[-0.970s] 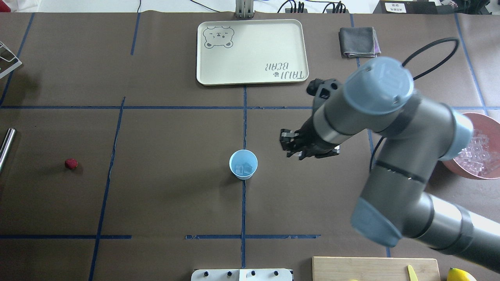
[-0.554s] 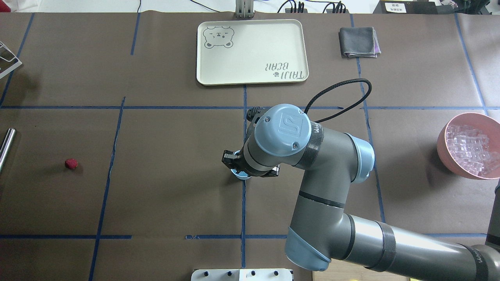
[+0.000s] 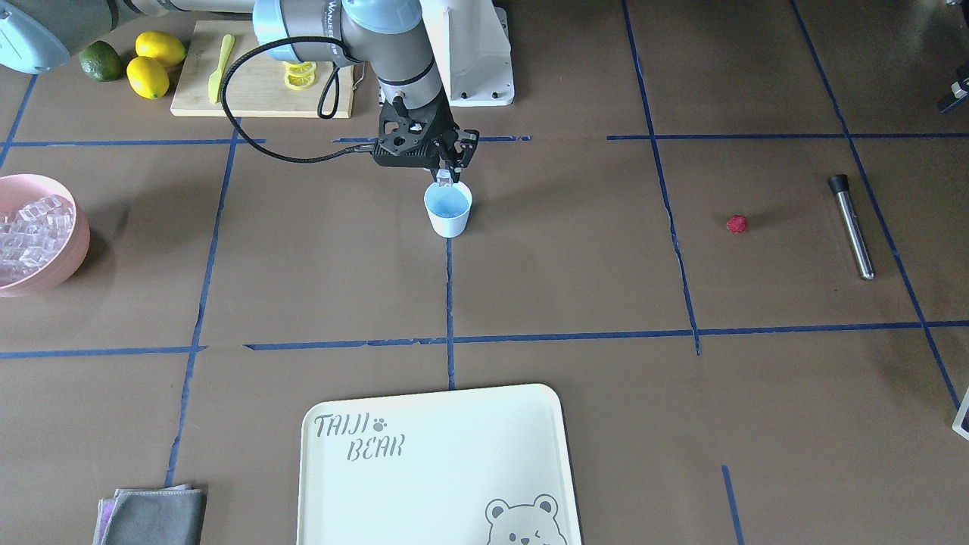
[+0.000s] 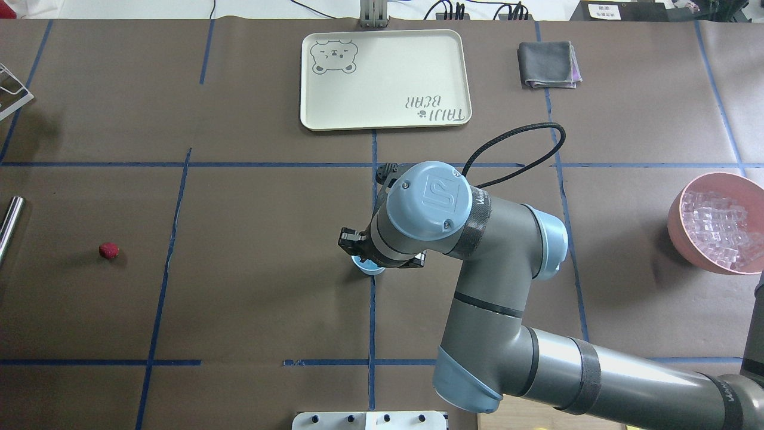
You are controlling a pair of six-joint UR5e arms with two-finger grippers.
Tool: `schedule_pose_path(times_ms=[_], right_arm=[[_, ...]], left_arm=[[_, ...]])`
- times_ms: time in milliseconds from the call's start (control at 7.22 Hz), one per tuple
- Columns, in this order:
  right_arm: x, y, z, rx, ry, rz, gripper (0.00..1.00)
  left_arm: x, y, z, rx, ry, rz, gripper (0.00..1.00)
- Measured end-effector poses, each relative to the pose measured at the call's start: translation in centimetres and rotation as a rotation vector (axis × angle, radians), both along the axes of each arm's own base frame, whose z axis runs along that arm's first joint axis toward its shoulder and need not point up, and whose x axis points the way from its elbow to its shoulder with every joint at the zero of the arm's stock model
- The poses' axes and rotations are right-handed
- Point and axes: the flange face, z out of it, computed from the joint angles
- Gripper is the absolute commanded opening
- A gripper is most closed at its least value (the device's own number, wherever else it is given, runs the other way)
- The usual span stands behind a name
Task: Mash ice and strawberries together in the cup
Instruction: 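Carry the ice cube with the right gripper to the cup and release, then withdraw the right gripper toward the bowl while the left gripper approaches the strawberry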
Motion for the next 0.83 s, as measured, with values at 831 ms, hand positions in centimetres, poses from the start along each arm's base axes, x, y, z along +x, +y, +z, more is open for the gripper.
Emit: schedule_pose_path(times_ms=[831], right_arm=[[-0.01,-0.59,0.30,0.013,0.014,0.020,1.00]], left_arm=[[0.01,-0.02,0.01,-0.004,0.000,-0.002,1.00]])
